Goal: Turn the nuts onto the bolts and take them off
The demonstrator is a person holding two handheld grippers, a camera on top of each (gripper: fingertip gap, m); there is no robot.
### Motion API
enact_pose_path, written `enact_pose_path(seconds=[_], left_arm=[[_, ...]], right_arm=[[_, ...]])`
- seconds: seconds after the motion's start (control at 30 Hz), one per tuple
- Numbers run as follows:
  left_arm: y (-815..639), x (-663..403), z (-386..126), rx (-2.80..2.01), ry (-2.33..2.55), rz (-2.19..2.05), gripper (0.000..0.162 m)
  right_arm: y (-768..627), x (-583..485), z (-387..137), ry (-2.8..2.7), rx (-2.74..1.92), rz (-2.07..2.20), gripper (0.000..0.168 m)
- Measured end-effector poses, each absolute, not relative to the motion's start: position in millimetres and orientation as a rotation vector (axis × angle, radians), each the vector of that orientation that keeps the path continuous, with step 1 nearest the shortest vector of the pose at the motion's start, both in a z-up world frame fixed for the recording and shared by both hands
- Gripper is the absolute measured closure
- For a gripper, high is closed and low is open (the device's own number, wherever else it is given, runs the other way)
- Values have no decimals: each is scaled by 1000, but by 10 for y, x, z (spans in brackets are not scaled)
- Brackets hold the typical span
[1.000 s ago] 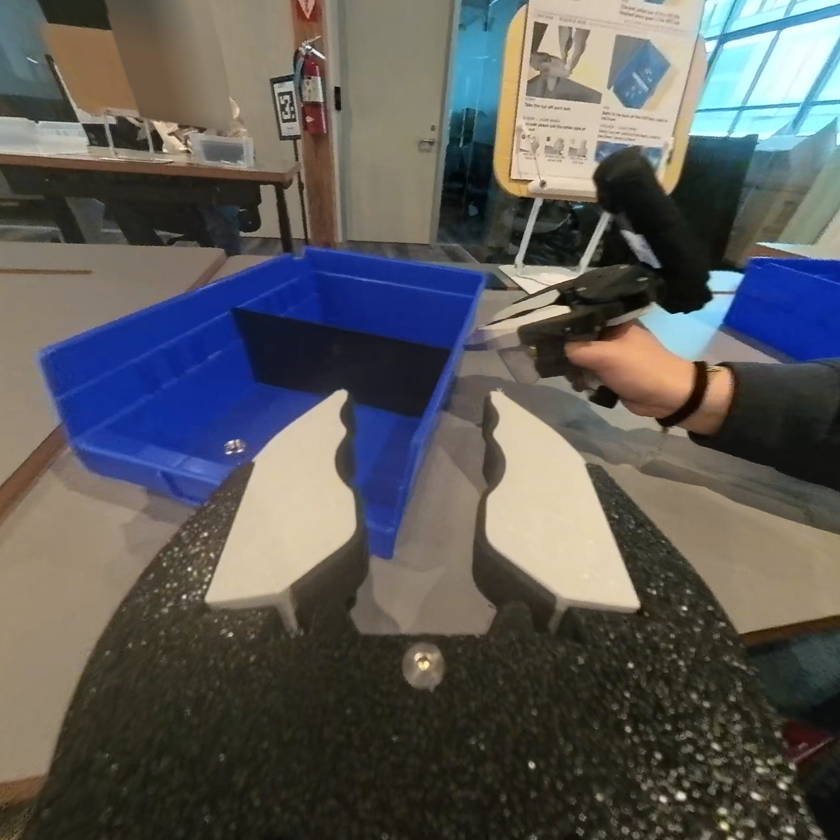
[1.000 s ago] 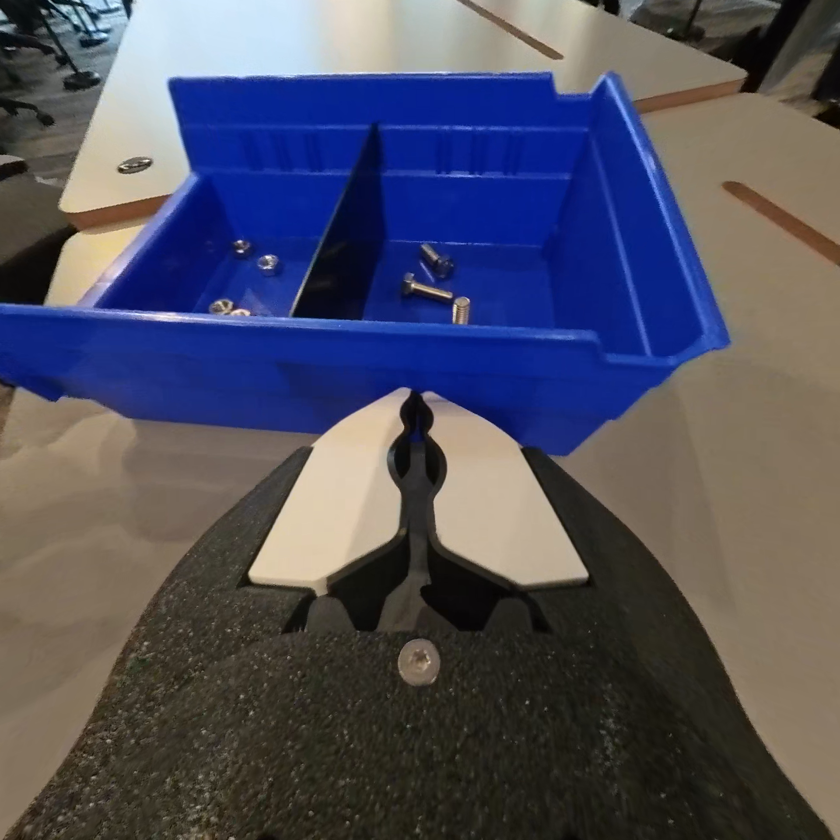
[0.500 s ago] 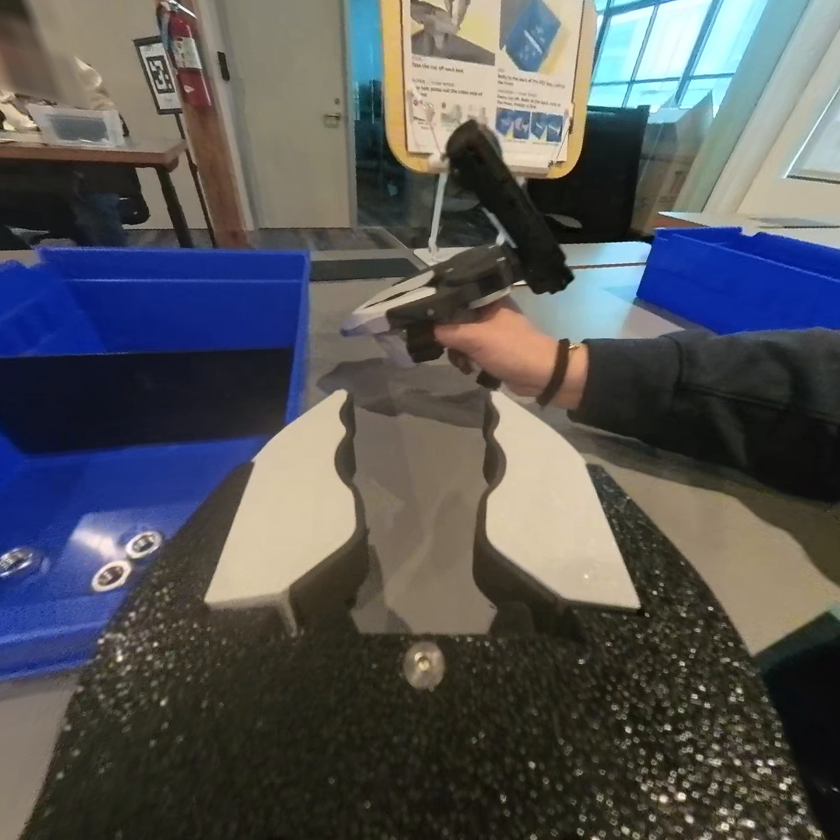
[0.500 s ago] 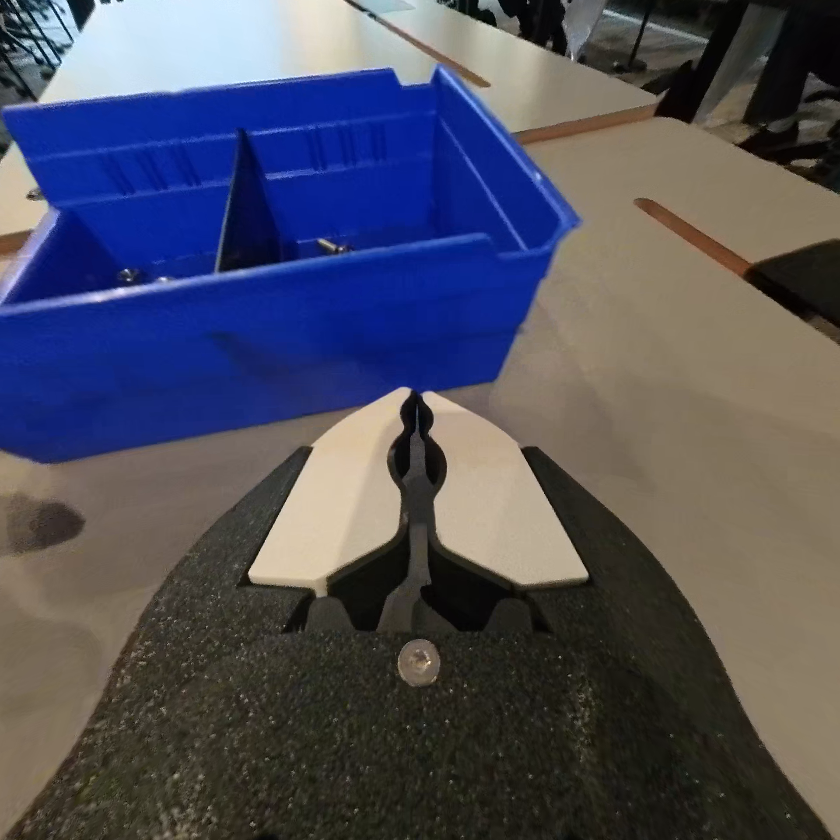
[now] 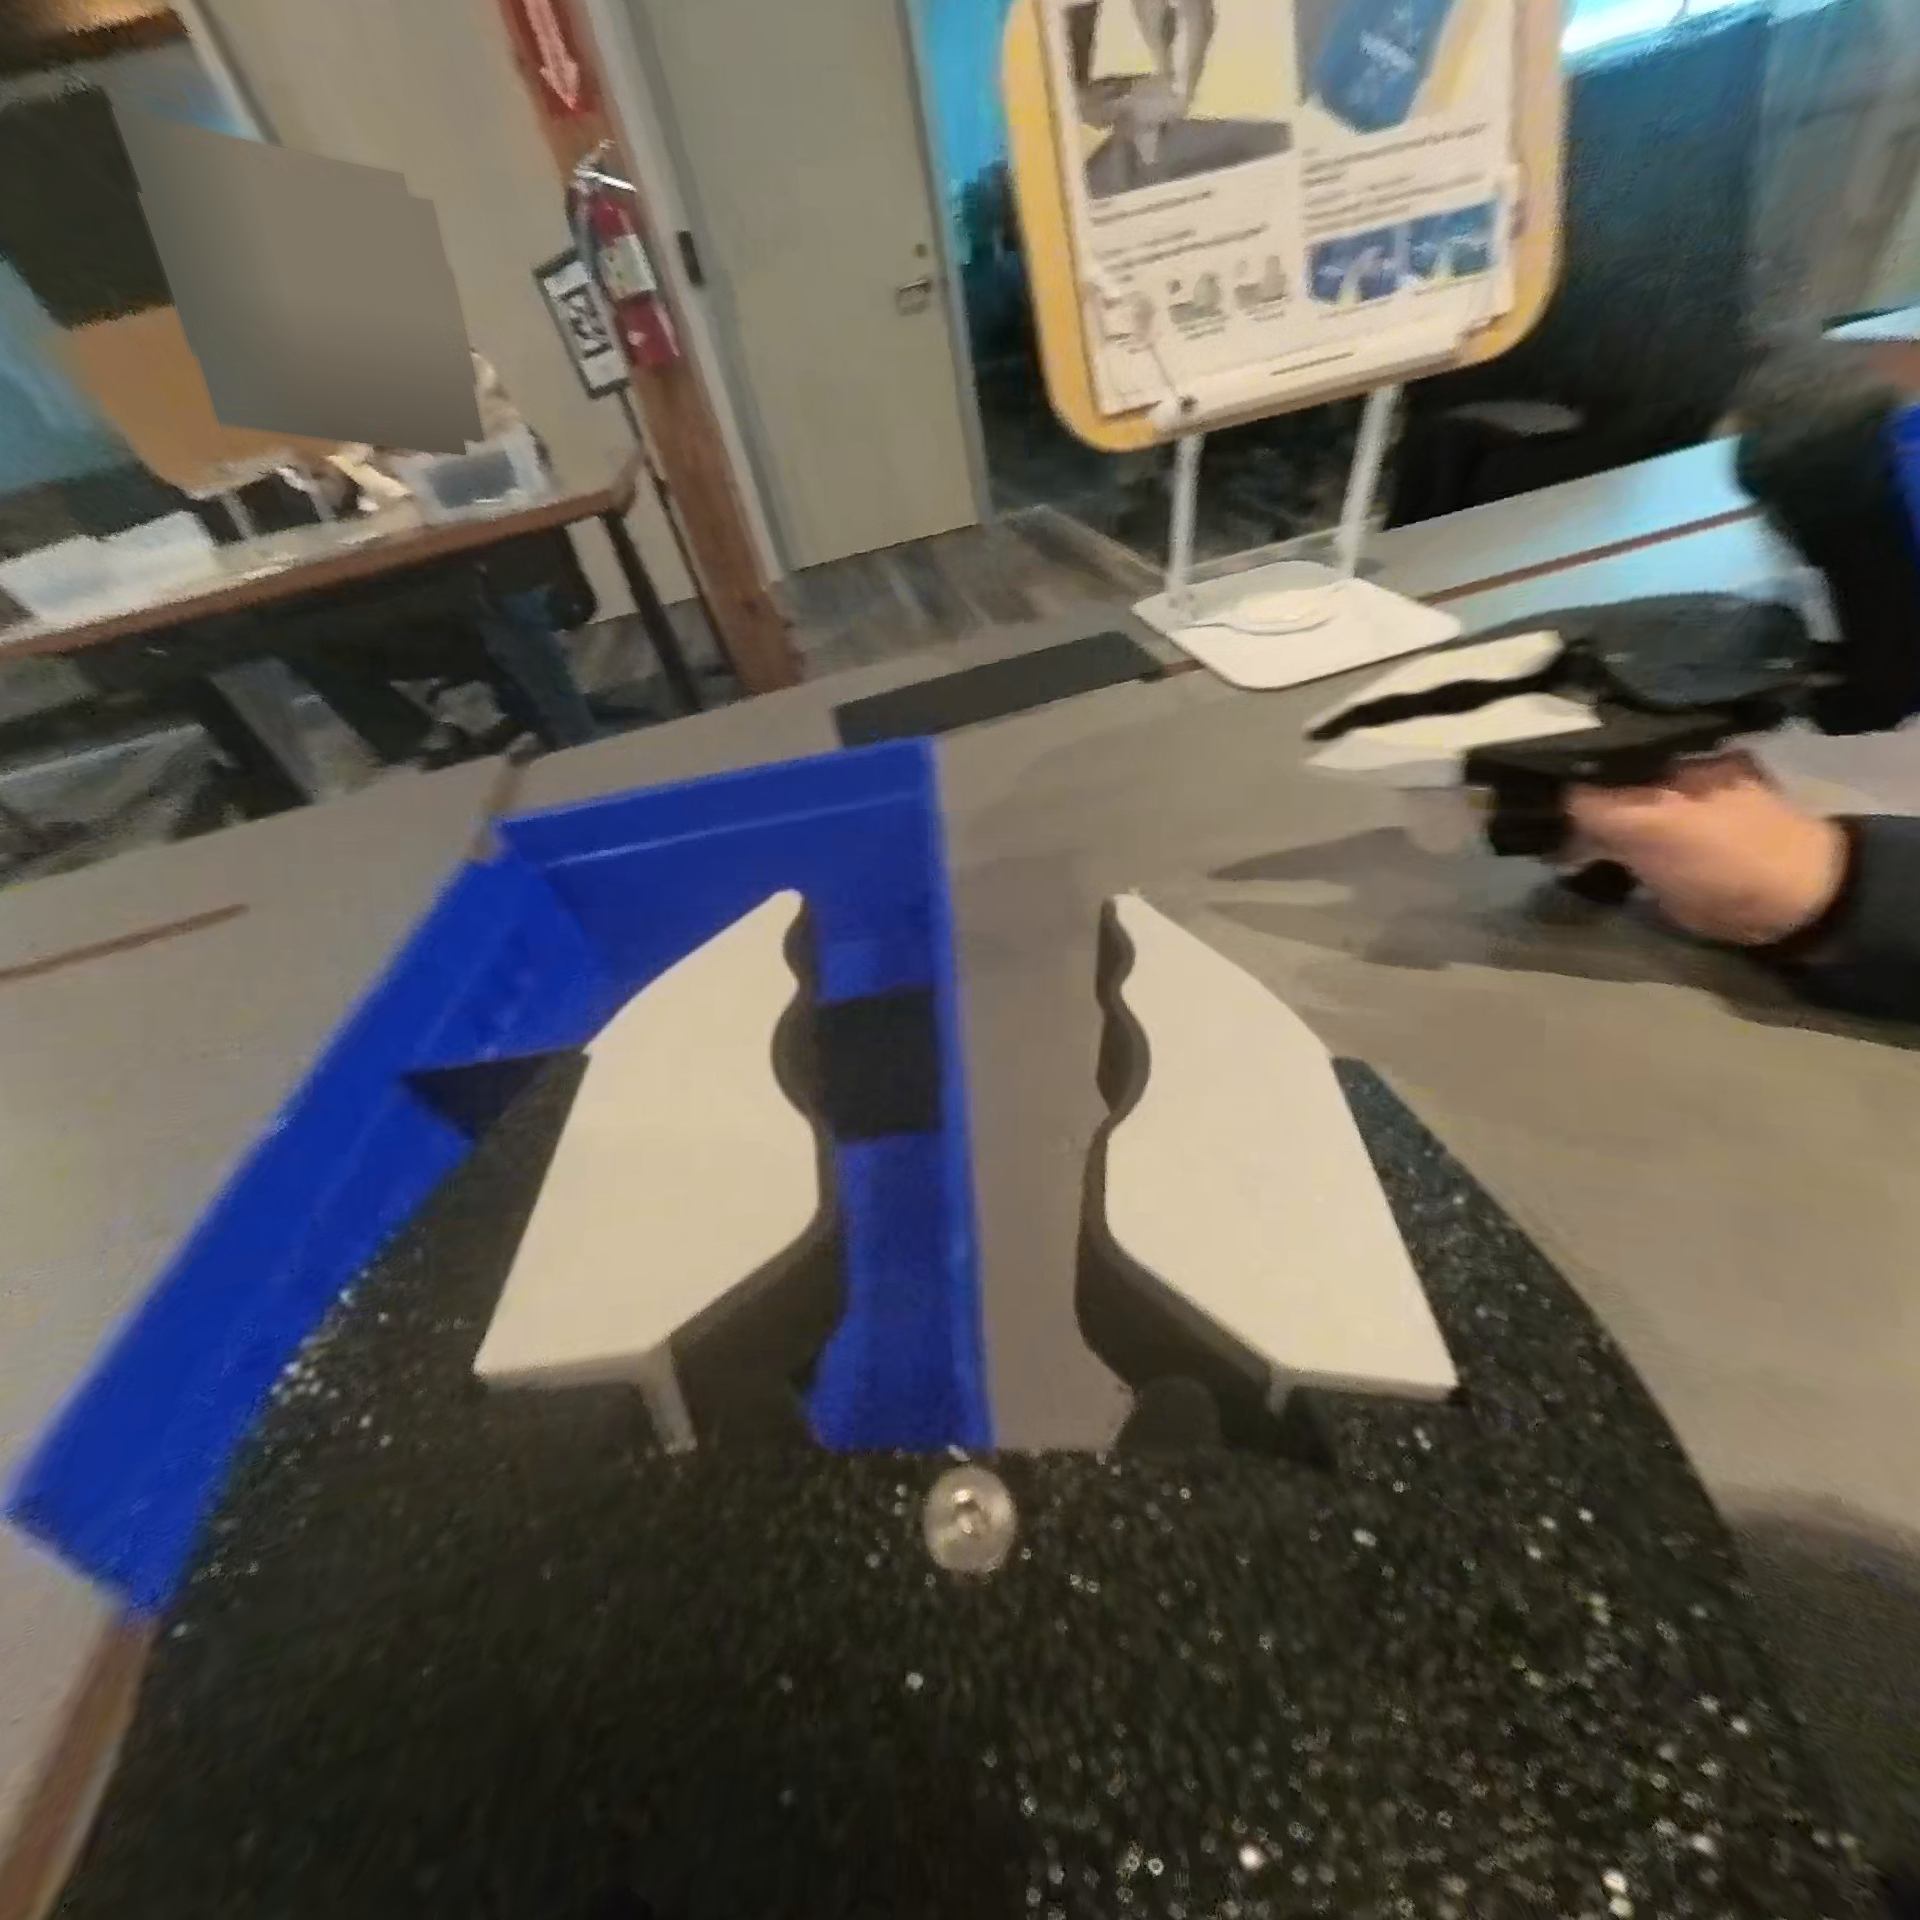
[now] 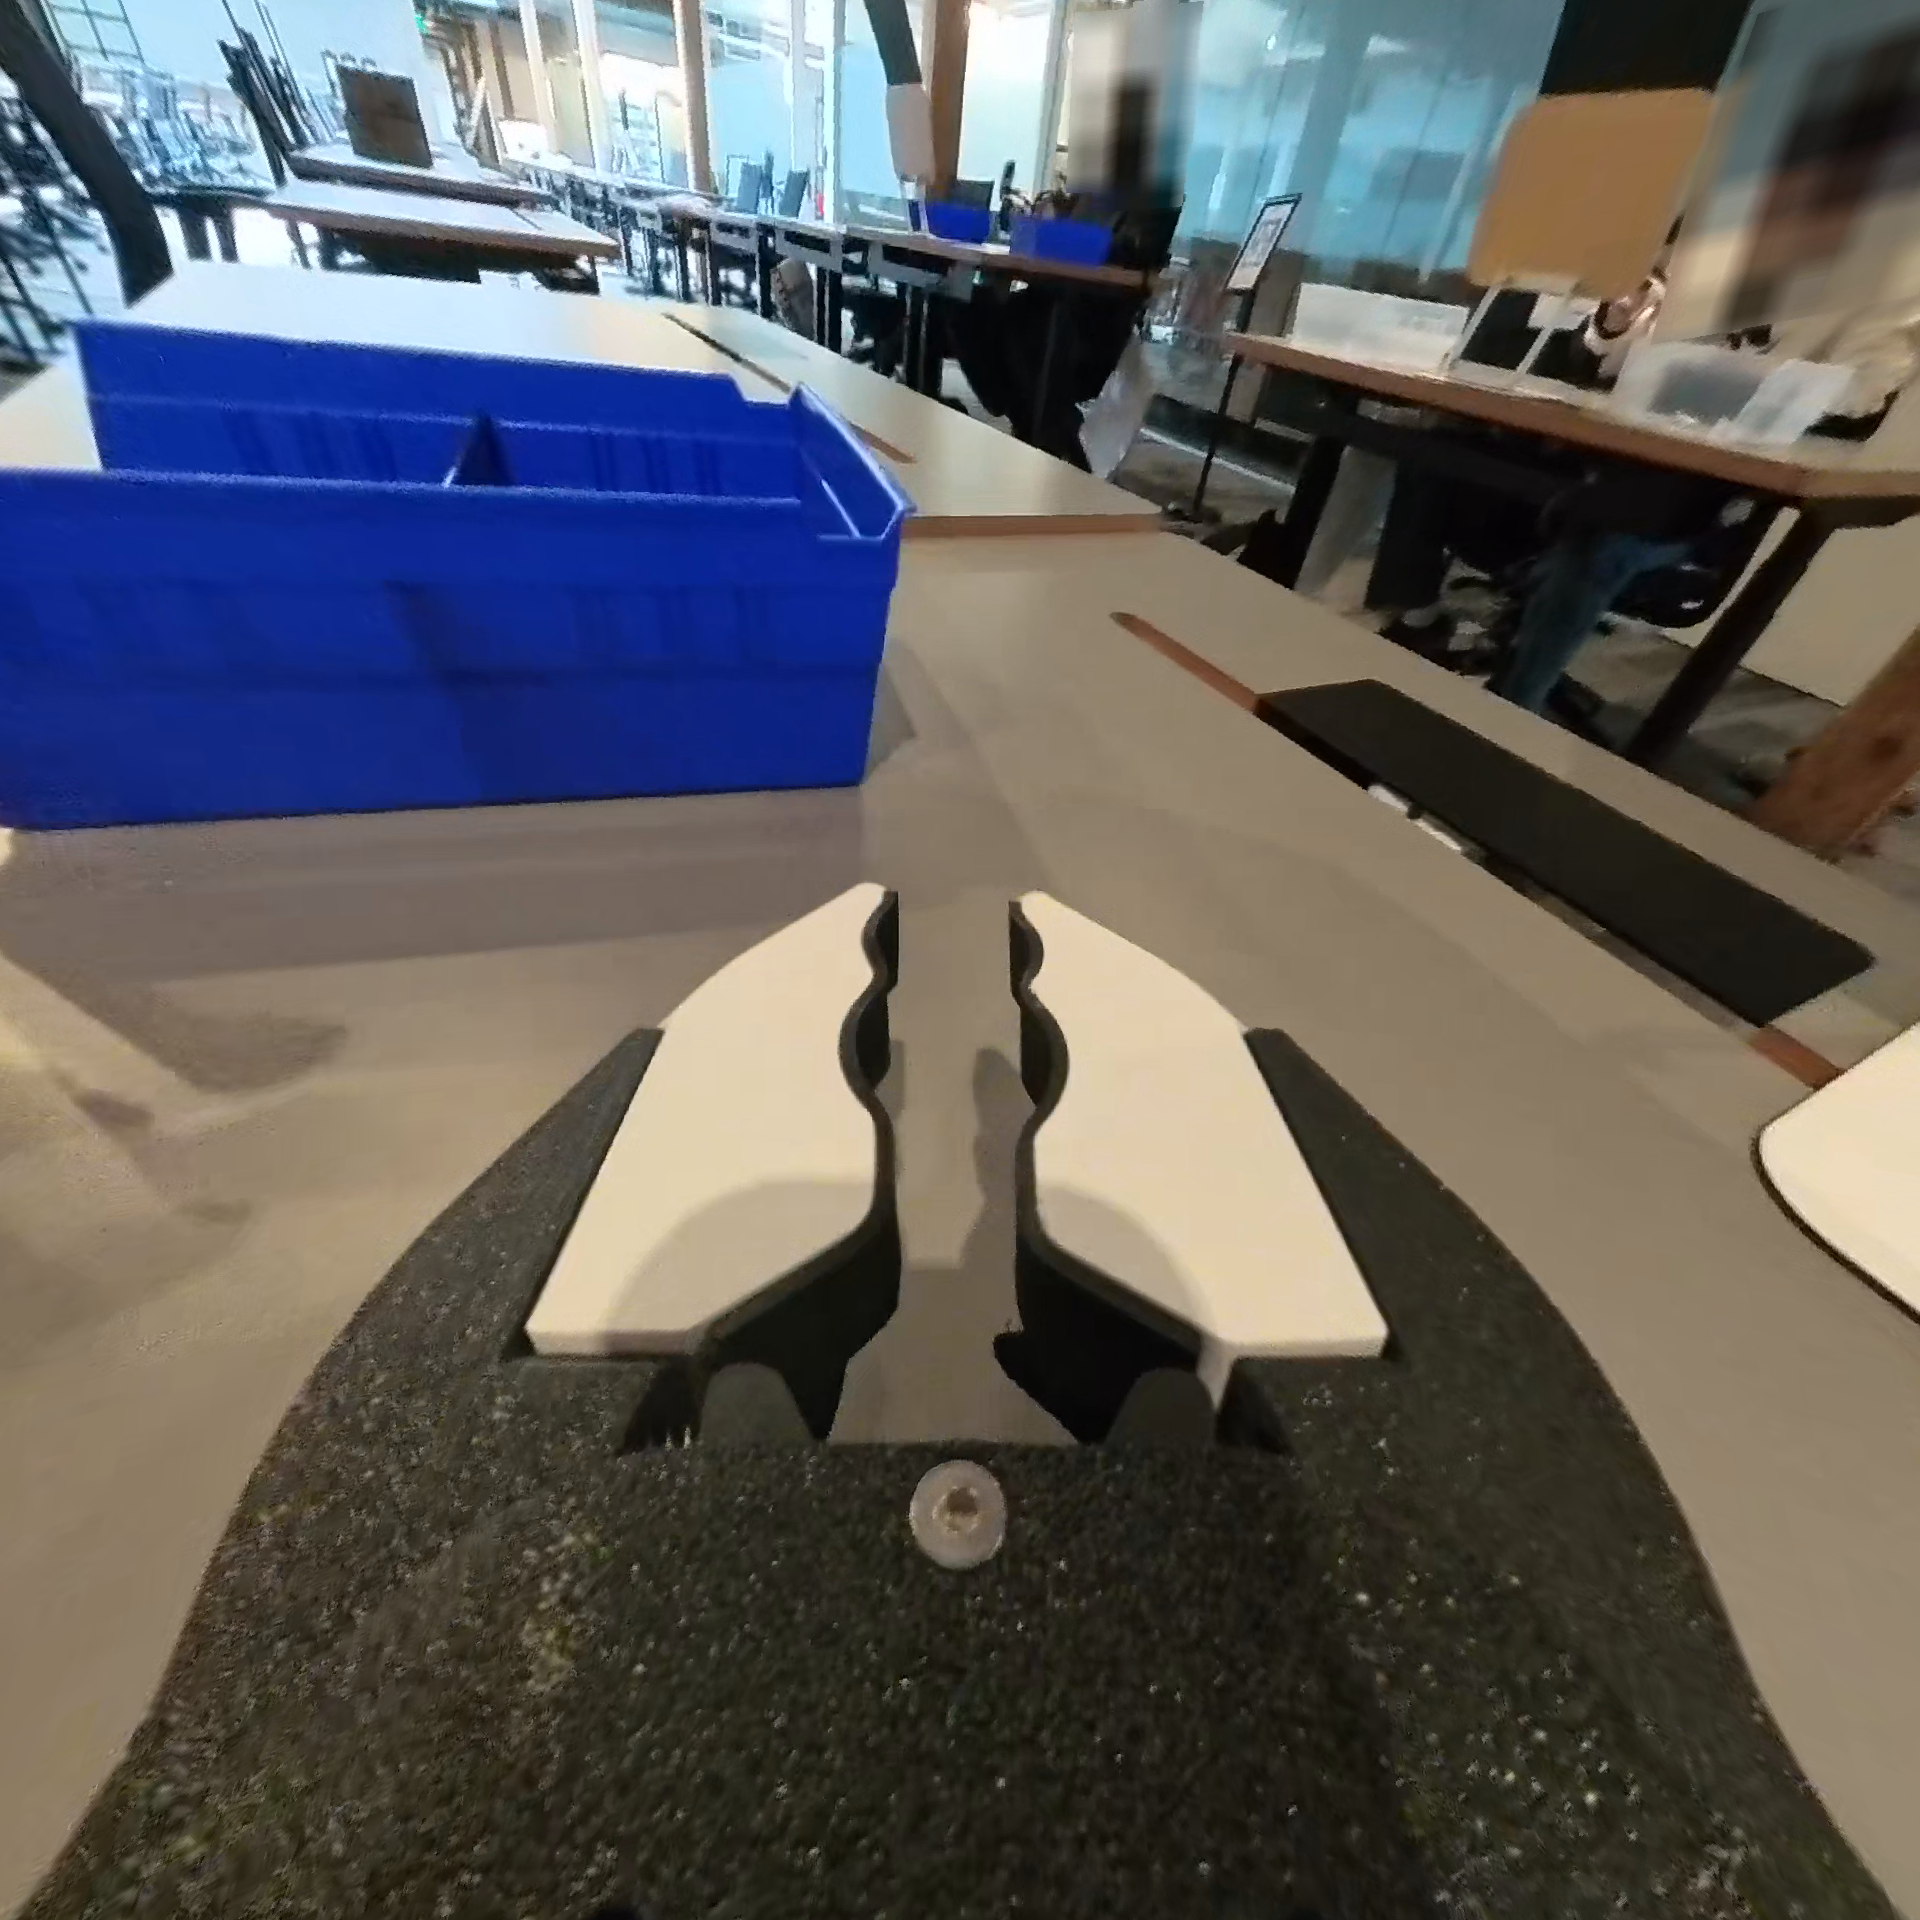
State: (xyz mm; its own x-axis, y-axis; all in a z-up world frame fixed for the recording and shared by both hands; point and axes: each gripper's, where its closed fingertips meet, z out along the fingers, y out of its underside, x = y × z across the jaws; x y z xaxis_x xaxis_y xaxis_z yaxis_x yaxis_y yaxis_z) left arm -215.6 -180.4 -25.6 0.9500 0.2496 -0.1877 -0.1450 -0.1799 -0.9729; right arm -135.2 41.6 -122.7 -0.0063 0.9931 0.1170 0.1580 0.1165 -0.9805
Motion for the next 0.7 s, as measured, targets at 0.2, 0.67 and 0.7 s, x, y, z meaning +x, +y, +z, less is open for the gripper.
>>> enact_pose_path(seconds=[0.2, 0.67, 0.7], left_arm=[[-1362, -2876, -209, -1901, 53, 514, 107], [-708, -3421, -1394, -2731, 243, 108, 126], [-679, -3440, -1396, -2736, 248, 117, 128]], right_arm=[[369, -1391, -1236, -1422, -1177, 1030, 153], [366, -1419, -1190, -1434, -1093, 1025, 156], [359, -1414, -1181, -1433, -1085, 1022, 156]])
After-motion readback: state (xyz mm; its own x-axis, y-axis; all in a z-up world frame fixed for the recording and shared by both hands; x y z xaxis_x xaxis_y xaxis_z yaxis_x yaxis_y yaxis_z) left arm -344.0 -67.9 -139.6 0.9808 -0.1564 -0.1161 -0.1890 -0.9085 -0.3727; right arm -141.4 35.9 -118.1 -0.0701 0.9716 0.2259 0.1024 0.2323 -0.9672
